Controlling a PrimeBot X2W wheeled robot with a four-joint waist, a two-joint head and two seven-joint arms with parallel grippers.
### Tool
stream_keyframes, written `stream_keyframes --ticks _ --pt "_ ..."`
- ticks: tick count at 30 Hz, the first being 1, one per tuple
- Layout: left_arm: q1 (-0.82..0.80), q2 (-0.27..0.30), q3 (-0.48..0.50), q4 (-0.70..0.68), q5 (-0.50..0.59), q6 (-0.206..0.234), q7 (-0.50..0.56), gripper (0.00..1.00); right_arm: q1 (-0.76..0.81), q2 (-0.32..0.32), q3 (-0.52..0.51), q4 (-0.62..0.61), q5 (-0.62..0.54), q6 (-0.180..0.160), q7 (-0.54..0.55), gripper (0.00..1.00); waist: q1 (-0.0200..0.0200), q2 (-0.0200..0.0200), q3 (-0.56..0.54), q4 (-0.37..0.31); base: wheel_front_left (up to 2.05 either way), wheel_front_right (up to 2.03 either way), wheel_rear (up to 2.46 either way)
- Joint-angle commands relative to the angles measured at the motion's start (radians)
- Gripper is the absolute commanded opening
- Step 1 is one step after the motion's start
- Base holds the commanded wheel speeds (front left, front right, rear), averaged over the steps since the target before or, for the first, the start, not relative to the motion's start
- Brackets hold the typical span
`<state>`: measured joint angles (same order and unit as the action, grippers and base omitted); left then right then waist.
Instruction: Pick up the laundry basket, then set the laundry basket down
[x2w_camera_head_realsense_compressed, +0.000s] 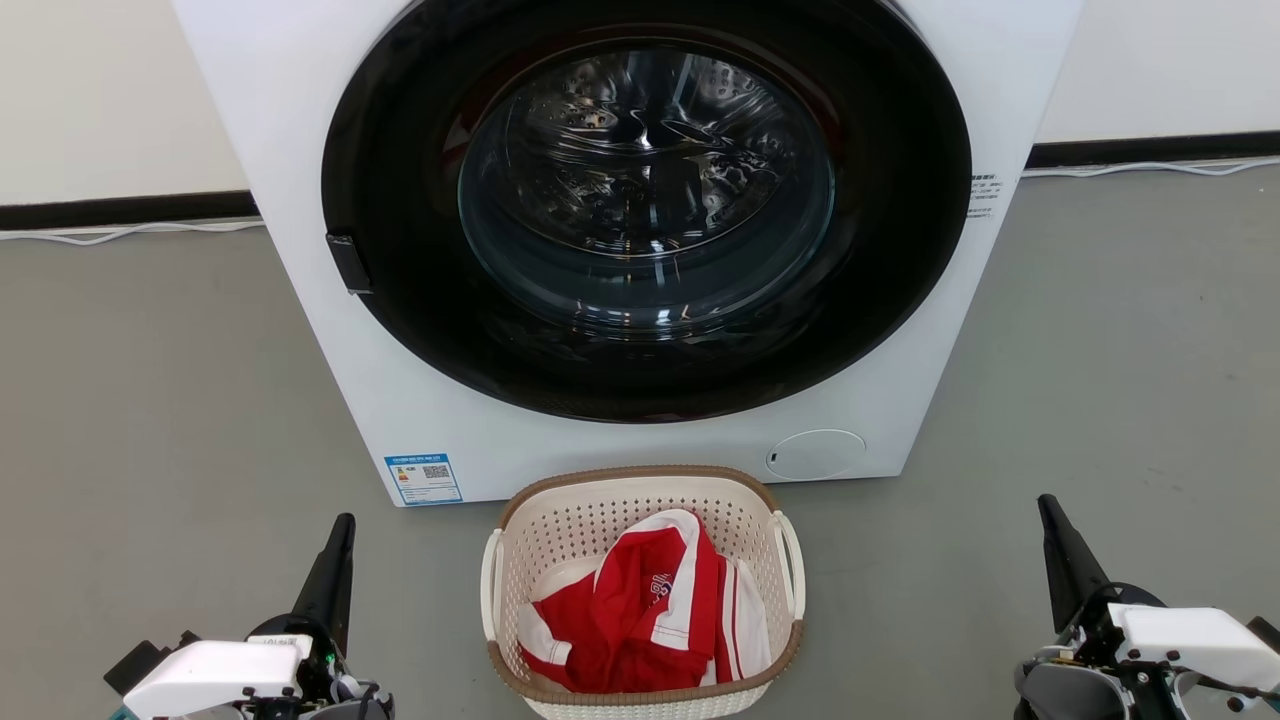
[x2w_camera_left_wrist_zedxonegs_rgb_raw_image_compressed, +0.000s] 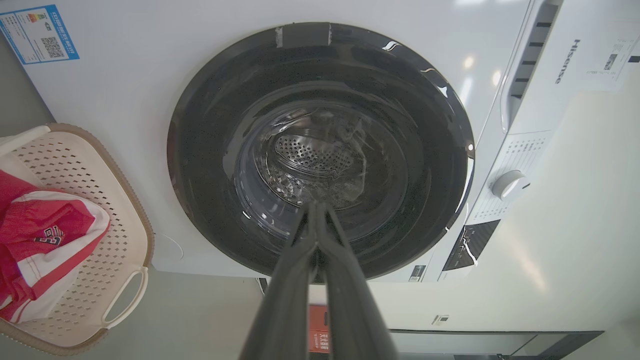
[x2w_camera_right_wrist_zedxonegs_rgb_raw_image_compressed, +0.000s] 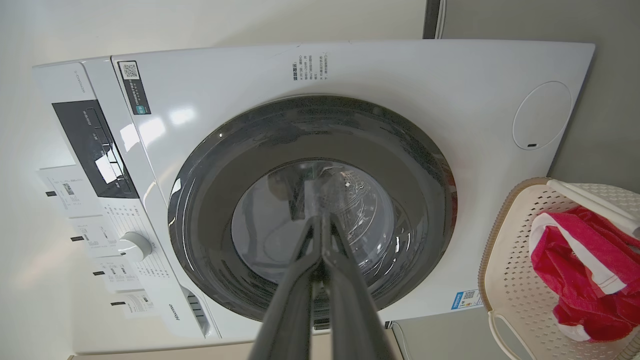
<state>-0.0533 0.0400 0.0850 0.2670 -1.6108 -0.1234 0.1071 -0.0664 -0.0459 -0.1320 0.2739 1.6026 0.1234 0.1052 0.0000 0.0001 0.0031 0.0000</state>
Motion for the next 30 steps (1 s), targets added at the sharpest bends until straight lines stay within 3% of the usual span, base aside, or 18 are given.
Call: stream_keyframes --ticks 1,30 --pt "-0.055 0.010 0.029 -0.022 0.002 -0.007 0.006 0.00 -0.042 -0.004 0.019 -0.029 0.006 0.007 0.008 0.00 0.0000 -0.0001 0.000 0.000 0.00 0.00 0.00" --pt "-0.055 0.010 0.029 -0.022 0.002 -0.007 0.006 0.00 -0.042 -0.004 0.019 -0.029 0.006 0.007 0.008 0.00 0.0000 -0.0001 0.000 0.000 0.00 0.00 0.00"
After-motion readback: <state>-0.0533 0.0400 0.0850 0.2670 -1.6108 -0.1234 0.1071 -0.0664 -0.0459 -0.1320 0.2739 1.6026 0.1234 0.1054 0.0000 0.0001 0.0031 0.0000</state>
